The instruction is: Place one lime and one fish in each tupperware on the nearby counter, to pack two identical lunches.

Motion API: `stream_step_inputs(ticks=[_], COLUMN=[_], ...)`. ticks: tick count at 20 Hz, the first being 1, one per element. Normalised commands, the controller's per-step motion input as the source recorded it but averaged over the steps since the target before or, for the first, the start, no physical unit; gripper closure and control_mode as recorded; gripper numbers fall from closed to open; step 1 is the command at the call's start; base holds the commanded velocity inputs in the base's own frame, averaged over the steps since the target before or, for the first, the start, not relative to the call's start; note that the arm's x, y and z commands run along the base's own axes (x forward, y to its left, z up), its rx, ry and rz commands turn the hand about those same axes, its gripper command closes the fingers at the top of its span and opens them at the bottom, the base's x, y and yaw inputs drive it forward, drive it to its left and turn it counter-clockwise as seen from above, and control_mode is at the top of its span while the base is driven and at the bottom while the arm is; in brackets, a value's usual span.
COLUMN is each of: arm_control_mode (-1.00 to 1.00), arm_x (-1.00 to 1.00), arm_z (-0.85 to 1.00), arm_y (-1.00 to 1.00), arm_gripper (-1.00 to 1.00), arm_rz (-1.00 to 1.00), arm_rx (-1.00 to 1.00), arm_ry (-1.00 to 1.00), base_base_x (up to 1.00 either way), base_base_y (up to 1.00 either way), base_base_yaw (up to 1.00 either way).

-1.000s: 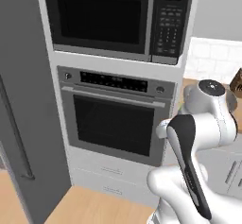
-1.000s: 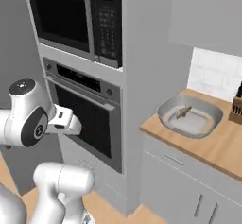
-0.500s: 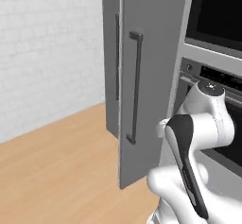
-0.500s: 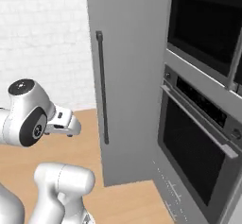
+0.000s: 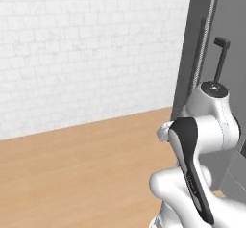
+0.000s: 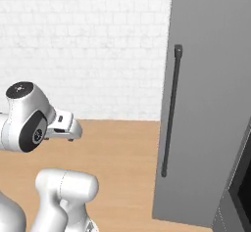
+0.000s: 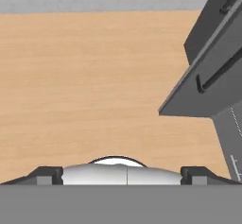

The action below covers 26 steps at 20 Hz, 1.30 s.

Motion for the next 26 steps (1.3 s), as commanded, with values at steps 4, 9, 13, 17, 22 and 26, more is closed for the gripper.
stream_step_inputs(ticks=[4,9,13,17,22,26], arm_control_mode=[1.0,1.0,1.0,1.0,1.0,1.0], arm_x=[0.0,0.0,0.0,0.0,0.0,0.0], arm_z=[0.0,0.0,0.0,0.0,0.0,0.0], arm_y=[0.0,0.0,0.0,0.0,0.0,0.0], arm_gripper=[-1.0,-1.0,-1.0,-1.0,-1.0,-1.0], arm_rz=[0.0,0.0,0.0,0.0,0.0,0.0], arm_rx=[0.0,0.0,0.0,0.0,0.0,0.0], arm_ry=[0.0,0.0,0.0,0.0,0.0,0.0], base_base_x=[1.0,0.98,0.78,0.84,0.76,0.71], base_base_y=[0.52,0.9,0.9,0.62,0.52,0.44], base_base_yaw=[0.13,-0.1,-0.59,-0.72,-0.76,-0.77])
